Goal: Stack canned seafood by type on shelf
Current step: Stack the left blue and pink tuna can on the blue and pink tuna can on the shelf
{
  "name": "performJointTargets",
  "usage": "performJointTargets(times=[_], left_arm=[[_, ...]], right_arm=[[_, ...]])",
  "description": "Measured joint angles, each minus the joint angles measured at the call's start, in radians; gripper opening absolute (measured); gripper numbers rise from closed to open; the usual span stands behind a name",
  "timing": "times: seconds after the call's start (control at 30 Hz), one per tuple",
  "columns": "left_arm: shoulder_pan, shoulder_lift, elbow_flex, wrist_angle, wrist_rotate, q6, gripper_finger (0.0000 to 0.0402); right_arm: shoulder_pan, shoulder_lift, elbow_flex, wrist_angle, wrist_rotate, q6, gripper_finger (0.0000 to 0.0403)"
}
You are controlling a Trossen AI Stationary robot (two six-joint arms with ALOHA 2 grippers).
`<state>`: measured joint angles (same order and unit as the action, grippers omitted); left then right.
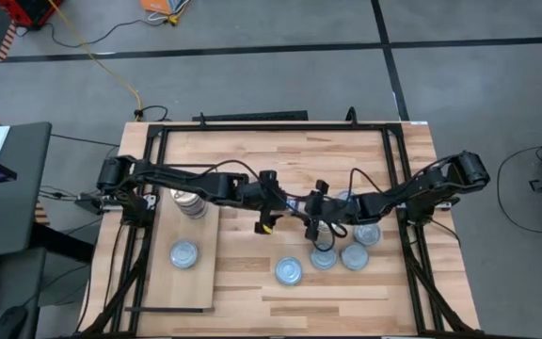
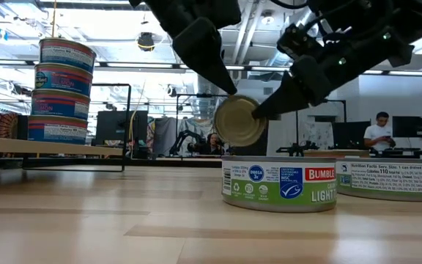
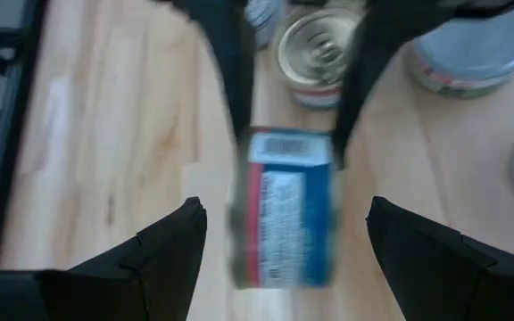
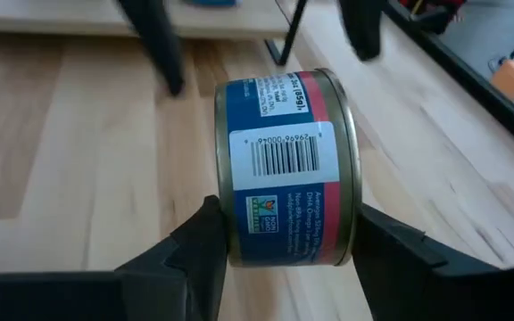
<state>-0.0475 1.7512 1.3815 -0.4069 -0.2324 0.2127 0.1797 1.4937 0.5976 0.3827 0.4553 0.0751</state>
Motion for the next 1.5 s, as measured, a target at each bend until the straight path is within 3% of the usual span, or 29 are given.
performJointTargets(times=[0.13, 0.73, 0.83, 0.97, 1.07, 1.3, 1.5], left_arm=[[0.0, -0.003, 0.0, -0.008, -0.036, 0.003, 0.0295], [0.0, -0.003, 0.0, -0.069, -0.015, 0.014, 0.0294], [0.0, -0.003, 0.0, -0.077, -0.015, 0.014, 0.0277], [0.0, -0.006, 0.0, -0.085, -0.009, 0.032, 0.0222], [-0.001, -0.011, 0.0, -0.086, -0.006, 0.034, 0.0181], [-0.001, -0.044, -0.002, -0.142, -0.009, 0.03, 0.0181], [-0.005, -0.161, -0.002, -0.255, -0.058, -0.034, 0.0181]], right_arm=[[0.011, 0.0, 0.001, 0.025, 0.018, -0.032, 0.0225], [0.03, -0.002, 0.001, 0.116, 0.029, -0.107, 0.0225], [0.03, -0.002, 0.001, 0.132, 0.029, -0.112, 0.0225], [0.033, -0.002, 0.001, 0.151, 0.03, -0.13, 0.0232], [0.035, -0.002, 0.0, 0.172, 0.037, -0.135, 0.0243], [0.028, -0.003, 0.002, 0.177, 0.007, -0.101, 0.0292], [0.032, -0.063, 0.002, 0.147, -0.009, -0.101, 0.0355]])
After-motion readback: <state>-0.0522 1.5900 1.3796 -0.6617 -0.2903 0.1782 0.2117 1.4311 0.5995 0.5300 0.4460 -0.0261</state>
